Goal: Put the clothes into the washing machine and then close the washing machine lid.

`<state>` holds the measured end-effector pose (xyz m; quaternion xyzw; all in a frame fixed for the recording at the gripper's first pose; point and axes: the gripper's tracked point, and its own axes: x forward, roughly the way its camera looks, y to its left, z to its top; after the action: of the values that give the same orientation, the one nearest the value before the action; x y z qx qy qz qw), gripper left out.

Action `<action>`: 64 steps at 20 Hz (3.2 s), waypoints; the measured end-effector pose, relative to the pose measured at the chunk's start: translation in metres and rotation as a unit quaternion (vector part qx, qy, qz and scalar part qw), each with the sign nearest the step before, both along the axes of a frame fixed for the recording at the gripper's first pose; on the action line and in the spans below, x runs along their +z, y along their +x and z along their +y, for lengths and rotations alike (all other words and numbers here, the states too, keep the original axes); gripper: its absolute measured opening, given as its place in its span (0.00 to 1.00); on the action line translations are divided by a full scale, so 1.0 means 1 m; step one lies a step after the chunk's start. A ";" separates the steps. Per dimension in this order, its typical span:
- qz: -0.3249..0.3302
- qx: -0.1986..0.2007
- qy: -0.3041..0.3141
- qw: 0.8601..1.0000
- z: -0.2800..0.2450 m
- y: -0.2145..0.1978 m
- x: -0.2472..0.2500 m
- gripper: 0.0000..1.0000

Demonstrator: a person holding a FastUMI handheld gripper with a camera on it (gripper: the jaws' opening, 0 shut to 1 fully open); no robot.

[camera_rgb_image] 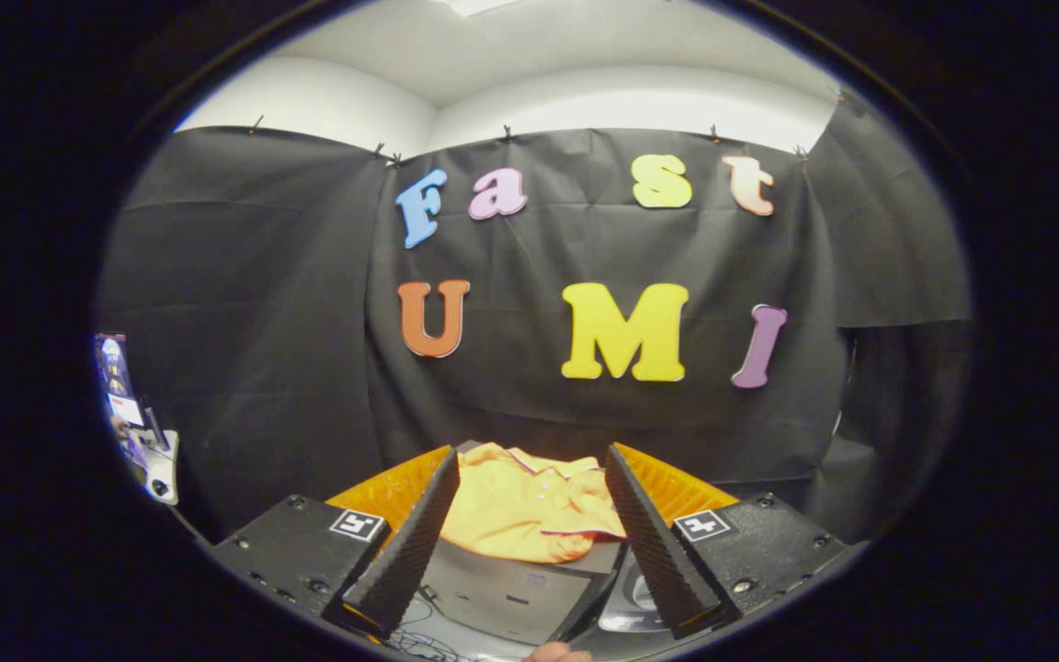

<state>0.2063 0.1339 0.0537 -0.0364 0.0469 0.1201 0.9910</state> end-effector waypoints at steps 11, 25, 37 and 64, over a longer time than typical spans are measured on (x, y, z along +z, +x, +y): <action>0.130 -0.011 -0.033 0.991 0.045 0.192 -0.084 1.00; 0.290 -0.053 -0.052 0.954 0.026 0.251 -0.202 1.00; 0.324 -0.016 -0.062 0.944 0.034 0.252 -0.215 0.91; 0.153 0.050 0.102 0.982 -0.013 0.205 0.025 0.05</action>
<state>0.4112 0.1212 0.0786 0.0815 0.1831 0.1778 0.9634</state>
